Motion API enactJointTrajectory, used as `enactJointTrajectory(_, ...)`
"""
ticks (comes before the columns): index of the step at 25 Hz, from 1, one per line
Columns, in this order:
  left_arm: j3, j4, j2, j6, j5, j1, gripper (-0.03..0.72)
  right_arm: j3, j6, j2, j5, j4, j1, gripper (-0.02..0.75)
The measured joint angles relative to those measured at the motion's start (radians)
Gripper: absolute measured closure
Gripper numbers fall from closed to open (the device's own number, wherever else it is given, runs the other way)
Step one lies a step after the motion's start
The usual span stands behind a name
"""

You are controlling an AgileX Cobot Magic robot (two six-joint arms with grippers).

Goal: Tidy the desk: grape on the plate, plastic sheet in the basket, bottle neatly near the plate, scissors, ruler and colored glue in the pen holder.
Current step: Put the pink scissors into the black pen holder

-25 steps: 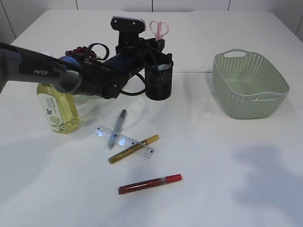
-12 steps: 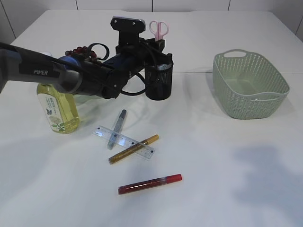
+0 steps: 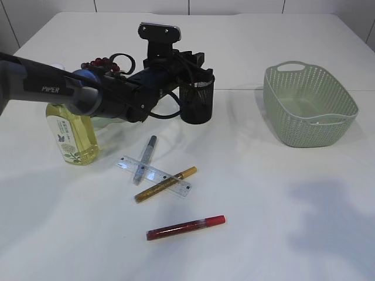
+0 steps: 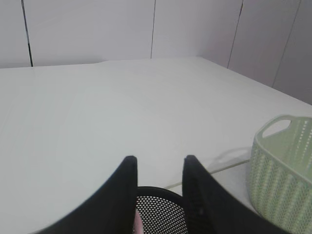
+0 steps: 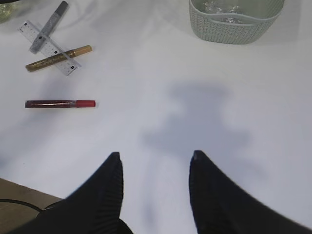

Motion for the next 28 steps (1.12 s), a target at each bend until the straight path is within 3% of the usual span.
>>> enactJointTrajectory(5, 0.000, -0.007, -0.010, 0.000, 0.052, 0.000, 0.449, 0.000, 0.000, 0.000, -0.002, 0.000, 0.000, 0.374)
enactJointTrajectory(12, 0.000, -0.032, -0.136, -0.002, 0.336, 0.000, 0.445, 0.000, 0.000, 0.000, -0.006, 0.000, 0.000, 0.374)
enactJointTrajectory(22, 0.000, -0.004, -0.403, -0.002, 0.951, 0.000, 0.441, -0.007, -0.034, 0.036, 0.012, 0.004, 0.000, 0.374)
enactJointTrajectory(28, 0.000, -0.002, -0.567, -0.002, 1.352, 0.000, 0.442, -0.049, -0.103, 0.132, 0.034, 0.087, 0.000, 0.374)
